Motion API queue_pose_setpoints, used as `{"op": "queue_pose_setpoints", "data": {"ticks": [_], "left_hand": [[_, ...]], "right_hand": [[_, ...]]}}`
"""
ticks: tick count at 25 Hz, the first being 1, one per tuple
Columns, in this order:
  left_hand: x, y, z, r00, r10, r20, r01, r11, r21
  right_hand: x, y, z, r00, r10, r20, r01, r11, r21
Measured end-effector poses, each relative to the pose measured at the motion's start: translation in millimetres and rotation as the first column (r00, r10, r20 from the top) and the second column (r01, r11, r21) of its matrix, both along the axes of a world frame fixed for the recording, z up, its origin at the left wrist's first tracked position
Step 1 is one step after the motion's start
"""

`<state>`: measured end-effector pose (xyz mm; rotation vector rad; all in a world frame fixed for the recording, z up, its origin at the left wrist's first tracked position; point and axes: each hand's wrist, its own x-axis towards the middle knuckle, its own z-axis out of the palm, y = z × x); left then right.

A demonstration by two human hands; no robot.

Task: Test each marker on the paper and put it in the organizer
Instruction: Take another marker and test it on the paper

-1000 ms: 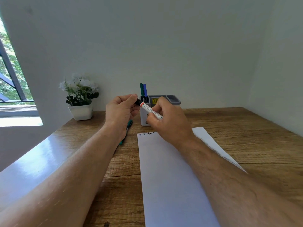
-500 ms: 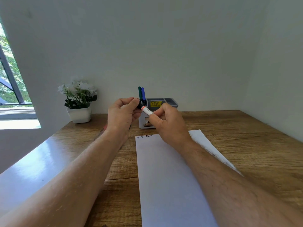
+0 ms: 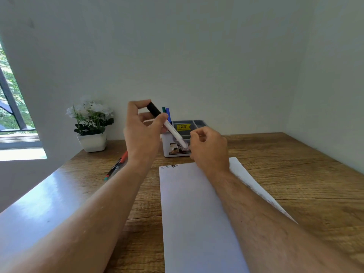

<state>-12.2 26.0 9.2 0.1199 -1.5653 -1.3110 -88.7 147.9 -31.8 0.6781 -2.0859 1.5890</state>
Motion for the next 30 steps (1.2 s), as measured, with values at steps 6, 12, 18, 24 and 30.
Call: {"op": "queue_pose_setpoints", "data": {"ticks": [6,12,18,24,30], "left_hand": [[-32,-3,21,0.984,0.155,-0.089,-0.176,0.93,-0.323],[-69,-18,28,0.966,0.203,0.159,-0.109,0.88,-0.462],[-90,-24,20,0.873,0.317,0.369,-0.107,0.865,-0.491],[-94,-25,21,0.834,0.431,0.344,-0.195,0.814,-0.547],[-90,-27,25,0.817,0.456,0.354,-0.218,0.811,-0.543]], "right_hand": [[-2,-2,-2,0.995,-0.079,-0.056,0.085,0.989,0.124],[0,-8,-2,0.995,-0.056,-0.081,0.069,0.985,0.158],[2,-7,0,0.995,-0.047,-0.086,0.06,0.986,0.153],[4,-6,2,0.996,-0.036,-0.083,0.051,0.984,0.173],[5,-6,2,0.996,-0.023,-0.089,0.038,0.985,0.166]]}}
